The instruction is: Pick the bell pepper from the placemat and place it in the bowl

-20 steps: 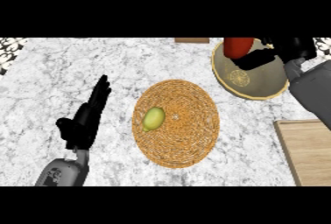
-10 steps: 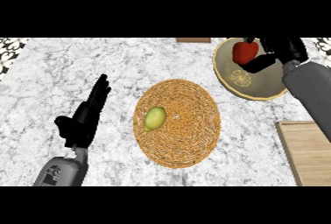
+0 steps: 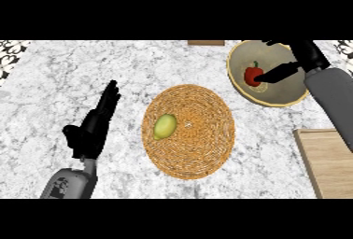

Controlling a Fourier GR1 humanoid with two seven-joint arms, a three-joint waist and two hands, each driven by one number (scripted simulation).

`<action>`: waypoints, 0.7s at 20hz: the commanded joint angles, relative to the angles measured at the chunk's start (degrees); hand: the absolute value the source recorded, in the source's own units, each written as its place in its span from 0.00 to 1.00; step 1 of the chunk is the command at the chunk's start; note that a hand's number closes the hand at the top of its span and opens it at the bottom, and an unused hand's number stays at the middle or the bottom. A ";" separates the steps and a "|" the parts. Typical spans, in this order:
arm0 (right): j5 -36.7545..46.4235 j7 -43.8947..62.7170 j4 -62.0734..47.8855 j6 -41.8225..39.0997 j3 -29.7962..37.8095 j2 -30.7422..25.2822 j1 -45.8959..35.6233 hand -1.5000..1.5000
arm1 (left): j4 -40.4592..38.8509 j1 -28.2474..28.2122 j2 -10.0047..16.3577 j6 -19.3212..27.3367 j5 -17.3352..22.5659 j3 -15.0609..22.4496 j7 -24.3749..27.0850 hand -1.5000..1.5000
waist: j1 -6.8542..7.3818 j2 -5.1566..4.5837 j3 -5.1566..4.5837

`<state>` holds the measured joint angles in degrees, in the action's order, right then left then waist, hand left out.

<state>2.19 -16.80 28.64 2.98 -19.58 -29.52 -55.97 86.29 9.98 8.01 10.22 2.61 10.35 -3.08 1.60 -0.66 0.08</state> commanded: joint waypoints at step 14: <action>-12.48 -2.71 -2.25 -11.23 18.07 -4.67 -0.36 0.00 | 2.85 -1.37 0.94 -1.66 -0.52 -2.29 -1.70 0.50 | -1.16 0.63 -0.07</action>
<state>-7.99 -20.99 26.19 -4.47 -4.38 -33.11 -57.32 87.32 9.22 8.49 8.94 2.40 8.39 -3.96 0.56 -0.13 0.01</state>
